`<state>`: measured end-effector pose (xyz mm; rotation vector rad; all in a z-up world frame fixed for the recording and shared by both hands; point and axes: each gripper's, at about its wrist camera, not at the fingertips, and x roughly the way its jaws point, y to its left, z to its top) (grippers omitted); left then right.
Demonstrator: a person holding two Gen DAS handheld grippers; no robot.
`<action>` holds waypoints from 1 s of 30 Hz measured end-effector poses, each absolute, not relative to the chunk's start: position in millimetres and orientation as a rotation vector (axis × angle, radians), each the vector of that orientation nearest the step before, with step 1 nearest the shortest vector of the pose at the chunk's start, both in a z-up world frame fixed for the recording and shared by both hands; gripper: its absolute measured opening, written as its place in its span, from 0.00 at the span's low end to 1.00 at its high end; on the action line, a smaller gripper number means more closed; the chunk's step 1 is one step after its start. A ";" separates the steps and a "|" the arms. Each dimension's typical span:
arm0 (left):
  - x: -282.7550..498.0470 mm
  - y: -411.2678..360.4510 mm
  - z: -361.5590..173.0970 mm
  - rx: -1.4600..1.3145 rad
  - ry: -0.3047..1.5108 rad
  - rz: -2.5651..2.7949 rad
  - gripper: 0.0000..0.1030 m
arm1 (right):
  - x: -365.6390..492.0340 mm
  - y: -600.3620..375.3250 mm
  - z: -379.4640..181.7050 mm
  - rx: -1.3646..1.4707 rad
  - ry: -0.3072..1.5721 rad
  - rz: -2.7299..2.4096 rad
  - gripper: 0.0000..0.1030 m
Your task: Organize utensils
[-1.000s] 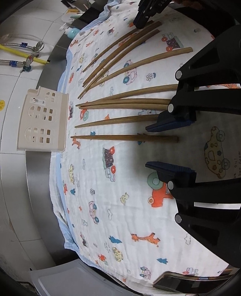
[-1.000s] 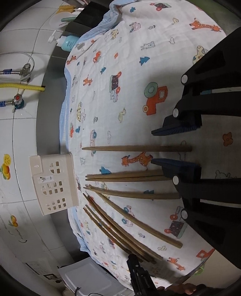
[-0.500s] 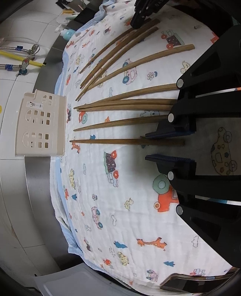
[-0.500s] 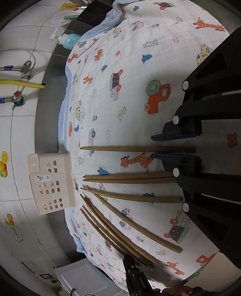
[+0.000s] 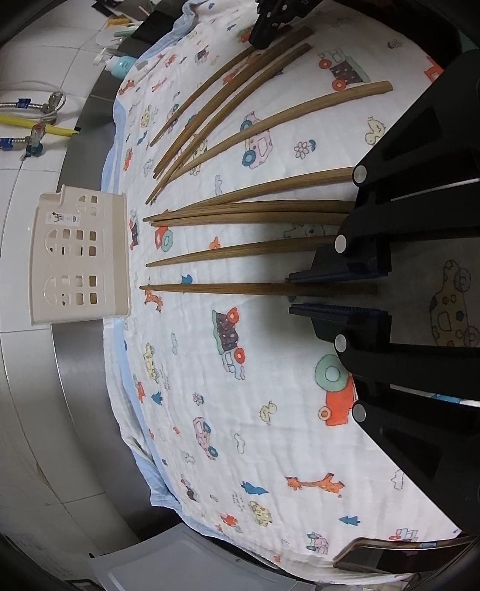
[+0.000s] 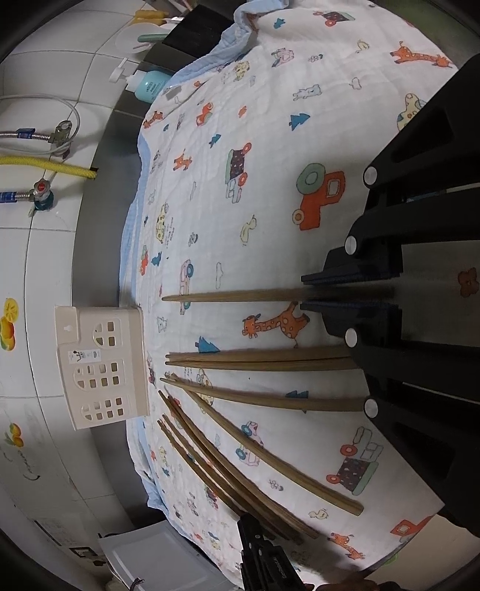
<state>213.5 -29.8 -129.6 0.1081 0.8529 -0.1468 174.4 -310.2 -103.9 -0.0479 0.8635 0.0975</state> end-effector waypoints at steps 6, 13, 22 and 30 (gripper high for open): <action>214.8 -22.3 -128.6 0.051 0.860 -0.164 0.08 | 174.3 -309.4 -104.5 -0.052 0.862 0.097 0.07; 215.7 -13.5 -129.6 -0.022 0.865 -0.189 0.06 | 172.6 -310.9 -103.9 -0.041 0.861 0.095 0.06; 215.7 -14.0 -129.8 -0.020 0.874 -0.187 0.07 | 168.7 -314.4 -98.7 -0.036 0.852 0.087 0.06; 215.9 -13.8 -129.3 -0.026 0.882 -0.183 0.09 | 168.8 -314.5 -103.4 -0.027 0.863 0.088 0.06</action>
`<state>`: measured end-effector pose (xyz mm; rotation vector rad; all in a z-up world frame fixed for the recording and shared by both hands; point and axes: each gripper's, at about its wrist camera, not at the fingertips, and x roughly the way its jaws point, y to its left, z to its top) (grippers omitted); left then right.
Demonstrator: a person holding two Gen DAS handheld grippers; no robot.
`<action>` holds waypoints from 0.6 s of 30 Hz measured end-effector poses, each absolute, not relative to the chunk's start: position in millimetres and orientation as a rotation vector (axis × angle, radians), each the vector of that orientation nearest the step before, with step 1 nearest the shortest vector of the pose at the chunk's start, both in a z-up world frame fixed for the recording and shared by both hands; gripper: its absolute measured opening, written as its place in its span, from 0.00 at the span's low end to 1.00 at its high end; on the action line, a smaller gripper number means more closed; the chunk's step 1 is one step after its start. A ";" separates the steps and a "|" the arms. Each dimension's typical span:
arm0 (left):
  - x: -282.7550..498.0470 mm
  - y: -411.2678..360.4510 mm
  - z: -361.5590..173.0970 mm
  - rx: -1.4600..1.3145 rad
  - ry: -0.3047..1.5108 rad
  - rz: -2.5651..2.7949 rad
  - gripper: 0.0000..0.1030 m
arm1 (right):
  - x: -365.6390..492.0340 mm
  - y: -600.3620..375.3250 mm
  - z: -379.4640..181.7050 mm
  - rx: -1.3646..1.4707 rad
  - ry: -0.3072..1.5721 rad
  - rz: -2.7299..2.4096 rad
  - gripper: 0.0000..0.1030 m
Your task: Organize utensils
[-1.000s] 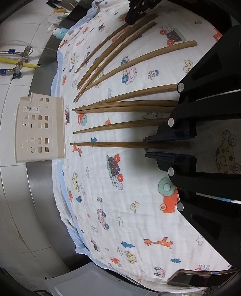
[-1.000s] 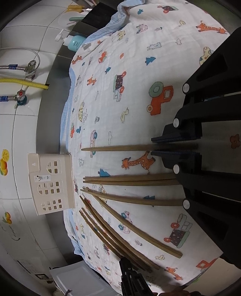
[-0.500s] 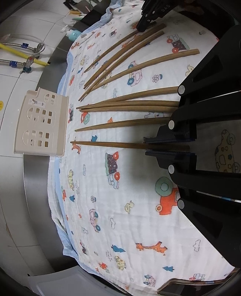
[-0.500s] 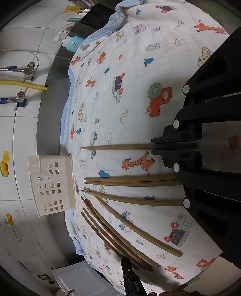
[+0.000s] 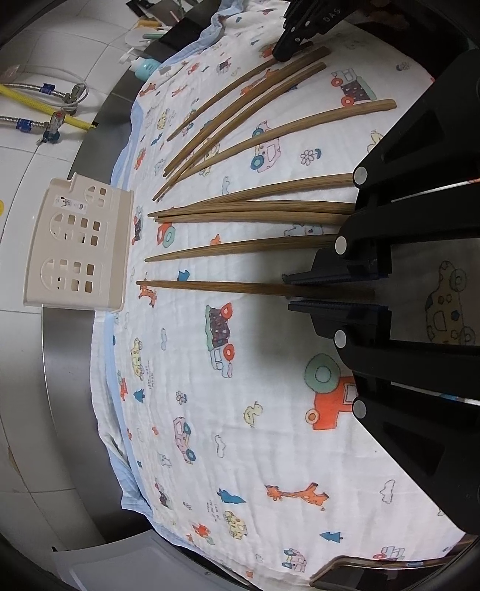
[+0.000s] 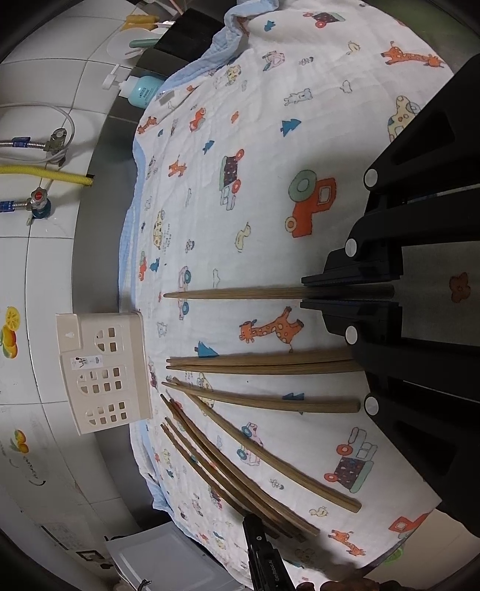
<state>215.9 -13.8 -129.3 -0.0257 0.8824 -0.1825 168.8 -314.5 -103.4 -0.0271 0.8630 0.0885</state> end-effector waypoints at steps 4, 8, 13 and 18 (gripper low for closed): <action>215.1 -16.1 -130.1 -0.009 0.879 -0.171 0.09 | 168.5 -314.0 -104.6 -0.031 0.858 0.087 0.06; 214.1 -17.8 -130.6 0.008 0.873 -0.172 0.08 | 169.5 -312.6 -106.1 -0.039 0.851 0.083 0.07; 214.1 -19.7 -128.4 0.026 0.876 -0.179 0.06 | 170.4 -312.5 -103.5 -0.032 0.847 0.087 0.06; 208.6 -14.0 -115.1 -0.002 0.855 -0.206 0.05 | 164.1 -310.1 -76.6 -0.056 0.785 0.091 0.06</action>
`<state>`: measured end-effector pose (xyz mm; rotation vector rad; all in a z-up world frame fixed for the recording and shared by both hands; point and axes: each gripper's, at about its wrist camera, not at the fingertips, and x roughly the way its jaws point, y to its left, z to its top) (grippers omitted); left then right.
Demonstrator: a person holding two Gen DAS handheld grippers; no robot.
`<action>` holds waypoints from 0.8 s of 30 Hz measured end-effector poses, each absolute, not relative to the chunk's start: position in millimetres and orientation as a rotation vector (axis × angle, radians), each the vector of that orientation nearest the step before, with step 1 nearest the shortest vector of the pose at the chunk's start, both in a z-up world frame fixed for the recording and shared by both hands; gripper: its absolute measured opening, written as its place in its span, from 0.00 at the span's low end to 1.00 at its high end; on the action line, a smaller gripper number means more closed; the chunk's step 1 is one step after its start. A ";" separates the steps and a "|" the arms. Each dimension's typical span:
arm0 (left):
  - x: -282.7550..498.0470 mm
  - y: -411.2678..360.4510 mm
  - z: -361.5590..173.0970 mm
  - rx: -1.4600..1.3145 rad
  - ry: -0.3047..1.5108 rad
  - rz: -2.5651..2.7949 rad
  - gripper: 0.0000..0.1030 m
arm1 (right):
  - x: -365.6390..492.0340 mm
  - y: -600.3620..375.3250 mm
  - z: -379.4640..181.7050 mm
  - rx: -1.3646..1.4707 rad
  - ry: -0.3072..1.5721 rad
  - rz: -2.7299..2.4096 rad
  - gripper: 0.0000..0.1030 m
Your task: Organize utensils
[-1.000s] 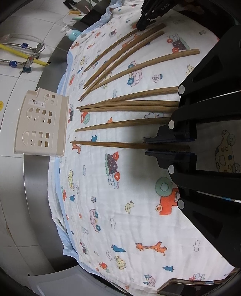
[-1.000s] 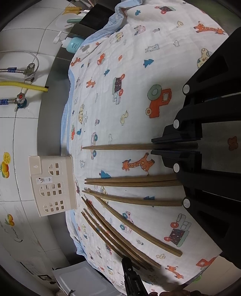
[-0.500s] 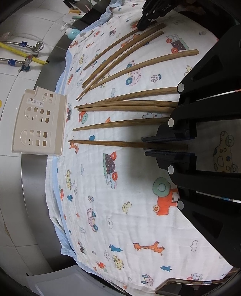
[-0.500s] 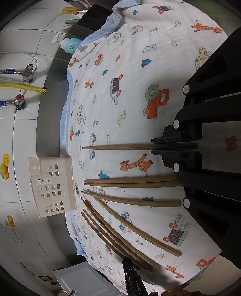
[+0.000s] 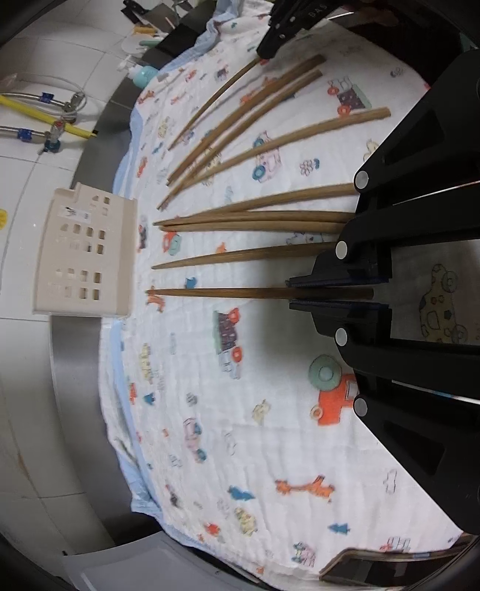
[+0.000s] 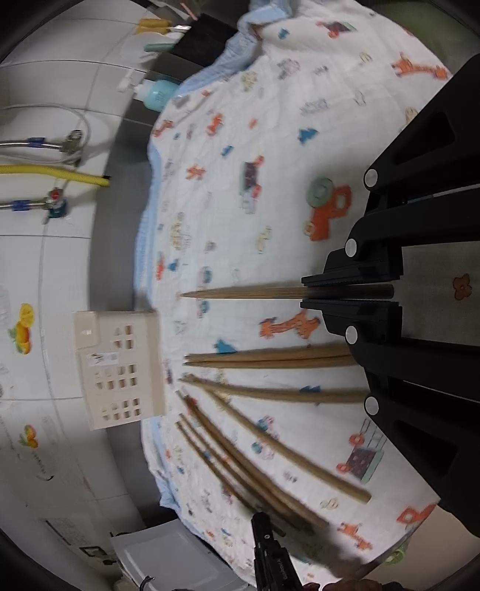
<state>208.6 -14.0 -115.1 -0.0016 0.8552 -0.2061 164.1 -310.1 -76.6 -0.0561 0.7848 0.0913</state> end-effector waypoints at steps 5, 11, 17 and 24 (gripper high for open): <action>201.8 -13.0 -92.5 -0.012 0.800 -0.230 0.05 | 160.0 -305.9 -41.8 -0.092 0.711 0.114 0.06; 196.9 -16.4 -59.2 0.011 0.726 -0.250 0.05 | 169.6 -304.9 6.7 -0.108 0.640 0.172 0.06; 204.9 -16.5 -35.8 0.021 0.694 -0.269 0.05 | 195.9 -299.7 46.9 -0.130 0.622 0.253 0.06; 221.7 -19.2 -11.8 0.045 0.665 -0.287 0.05 | 234.2 -292.2 84.7 -0.182 0.620 0.294 0.06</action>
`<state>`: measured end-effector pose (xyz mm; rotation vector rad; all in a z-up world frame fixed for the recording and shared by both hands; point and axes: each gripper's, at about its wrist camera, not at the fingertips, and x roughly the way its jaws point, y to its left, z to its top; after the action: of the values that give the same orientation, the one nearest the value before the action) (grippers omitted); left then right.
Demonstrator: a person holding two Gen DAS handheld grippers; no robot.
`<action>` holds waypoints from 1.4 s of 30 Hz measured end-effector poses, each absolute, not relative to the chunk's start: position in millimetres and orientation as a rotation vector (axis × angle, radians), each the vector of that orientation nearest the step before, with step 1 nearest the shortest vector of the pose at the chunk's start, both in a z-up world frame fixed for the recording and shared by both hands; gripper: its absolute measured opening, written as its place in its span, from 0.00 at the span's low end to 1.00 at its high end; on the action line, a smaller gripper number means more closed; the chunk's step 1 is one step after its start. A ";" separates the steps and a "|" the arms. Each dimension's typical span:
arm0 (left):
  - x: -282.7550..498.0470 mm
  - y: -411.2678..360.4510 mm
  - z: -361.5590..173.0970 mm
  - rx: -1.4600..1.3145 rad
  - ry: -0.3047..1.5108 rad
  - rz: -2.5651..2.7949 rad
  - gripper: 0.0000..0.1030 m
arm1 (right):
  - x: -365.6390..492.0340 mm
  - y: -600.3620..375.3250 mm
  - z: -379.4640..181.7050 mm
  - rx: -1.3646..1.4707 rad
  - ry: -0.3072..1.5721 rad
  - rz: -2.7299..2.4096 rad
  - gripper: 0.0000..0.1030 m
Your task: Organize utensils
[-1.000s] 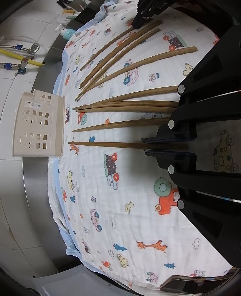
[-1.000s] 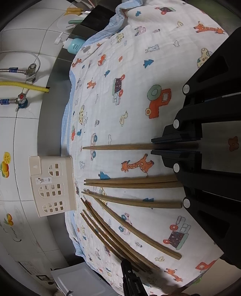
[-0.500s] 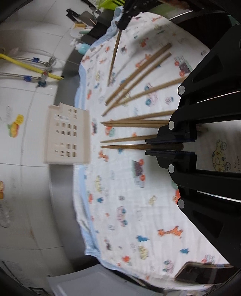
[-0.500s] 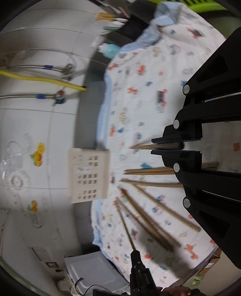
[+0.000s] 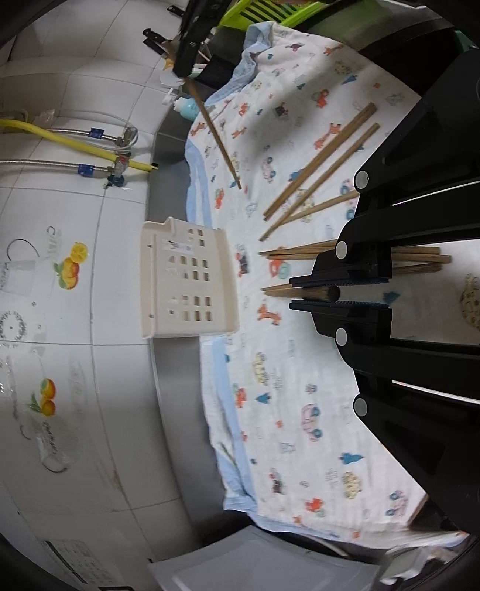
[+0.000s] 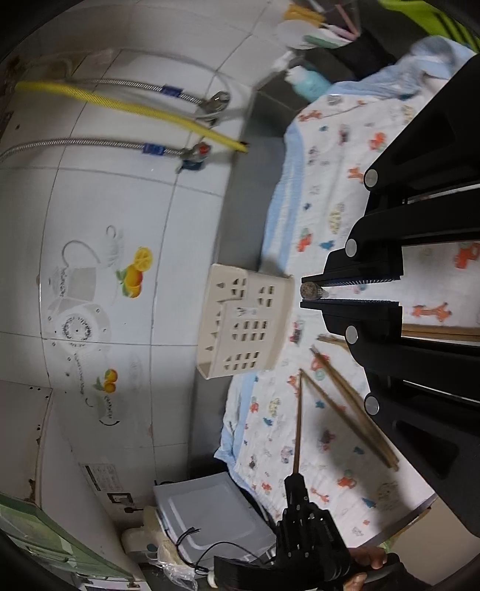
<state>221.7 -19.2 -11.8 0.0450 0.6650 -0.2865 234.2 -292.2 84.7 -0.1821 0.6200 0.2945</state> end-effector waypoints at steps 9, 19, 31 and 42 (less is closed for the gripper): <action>251.2 -30.3 18.4 0.074 0.643 -0.328 0.05 | 290.1 -291.7 145.9 -0.151 0.611 0.325 0.06; 274.8 -45.6 46.4 0.123 0.597 -0.341 0.05 | 362.6 -268.2 165.3 -0.201 0.647 0.296 0.06; 298.8 -57.2 114.7 0.160 0.467 -0.322 0.05 | 419.7 -251.0 114.3 -0.219 0.781 0.300 0.06; 332.7 -70.5 181.7 0.157 0.319 -0.270 0.05 | 433.0 -249.1 92.7 -0.223 0.803 0.306 0.06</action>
<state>332.7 -70.5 181.7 0.1569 0.3193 -0.2702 433.0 -249.1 92.7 -0.2230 0.8027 0.3057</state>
